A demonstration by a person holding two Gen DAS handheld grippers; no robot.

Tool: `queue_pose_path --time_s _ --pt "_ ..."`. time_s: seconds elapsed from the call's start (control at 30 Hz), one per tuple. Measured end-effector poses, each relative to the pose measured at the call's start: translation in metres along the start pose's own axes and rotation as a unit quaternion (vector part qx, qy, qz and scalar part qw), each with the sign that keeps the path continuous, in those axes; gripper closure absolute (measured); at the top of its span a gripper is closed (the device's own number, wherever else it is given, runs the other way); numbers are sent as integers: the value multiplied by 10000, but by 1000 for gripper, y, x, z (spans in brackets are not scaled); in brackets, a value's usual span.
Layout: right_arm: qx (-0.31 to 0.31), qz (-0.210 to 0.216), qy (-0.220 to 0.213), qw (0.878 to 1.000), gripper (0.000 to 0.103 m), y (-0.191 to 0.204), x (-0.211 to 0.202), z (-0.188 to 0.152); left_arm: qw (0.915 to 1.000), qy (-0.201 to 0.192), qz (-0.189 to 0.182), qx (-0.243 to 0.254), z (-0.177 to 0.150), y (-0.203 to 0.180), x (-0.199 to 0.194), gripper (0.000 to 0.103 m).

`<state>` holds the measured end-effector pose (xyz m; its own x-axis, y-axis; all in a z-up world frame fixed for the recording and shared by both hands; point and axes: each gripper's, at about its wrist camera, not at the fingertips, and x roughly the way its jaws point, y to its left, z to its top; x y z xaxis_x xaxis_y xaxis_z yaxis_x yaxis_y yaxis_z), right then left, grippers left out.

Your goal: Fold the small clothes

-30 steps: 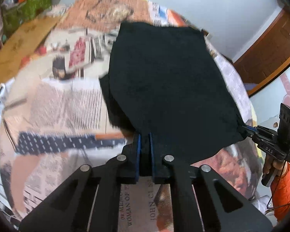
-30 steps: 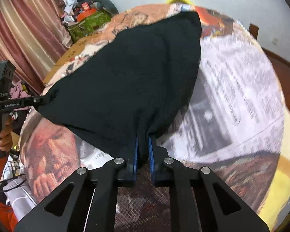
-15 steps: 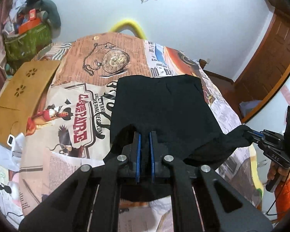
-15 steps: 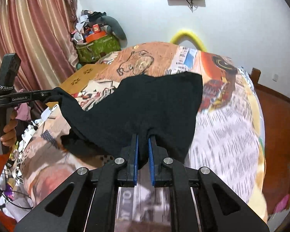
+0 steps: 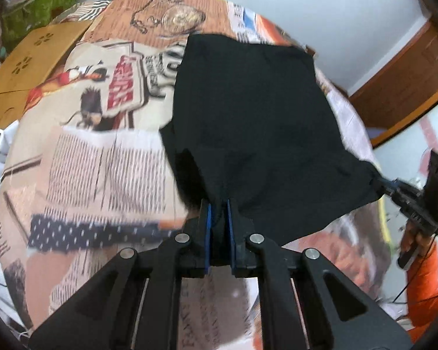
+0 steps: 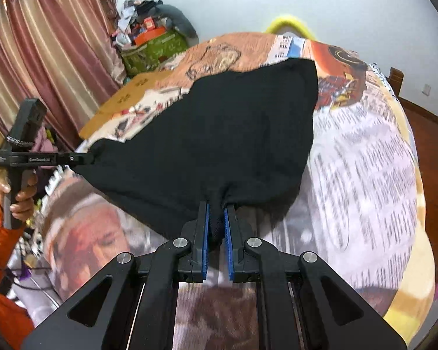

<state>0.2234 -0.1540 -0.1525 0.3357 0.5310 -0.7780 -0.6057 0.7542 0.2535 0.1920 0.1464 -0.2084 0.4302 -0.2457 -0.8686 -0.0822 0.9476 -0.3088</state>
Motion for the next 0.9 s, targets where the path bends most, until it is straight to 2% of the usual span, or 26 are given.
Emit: queue_pose_path --time_s 0.23,0.3,0.37,0.4,0.5,0.63,0.77,0.83,0.9 --pt "485 20 114 9988 93 -8 1 -21 9985 1 547 -56 -20 11 -7 83" --pt "584 25 165 9982 89 -12 3 -23 9983 -54 558 -154 -20 16 -10 63" --pt "730 35 172 9972 88 -15 2 -27 9980 -134 591 -182 -18 17 -13 50" --pt "804 40 155 9966 88 -17 0 -27 9980 -152 584 -166 -17 16 -13 45" --pt "839 -143 82 9963 77 -19 -3 -26 9987 -122 477 -89 -10 11 -7 35" --pt "919 -277 74 9954 63 -22 -4 -27 9994 69 304 -131 3 7 15 35" --pt "1091 -232 212 9935 63 -28 5 -31 9985 405 -83 -354 9 12 45 35" --pt "1197 -129 337 9922 63 -31 12 -35 9987 336 -134 -363 8 10 51 36" --pt "1249 -58 441 9912 63 -33 20 -37 9991 234 -65 -351 8 7 53 49"
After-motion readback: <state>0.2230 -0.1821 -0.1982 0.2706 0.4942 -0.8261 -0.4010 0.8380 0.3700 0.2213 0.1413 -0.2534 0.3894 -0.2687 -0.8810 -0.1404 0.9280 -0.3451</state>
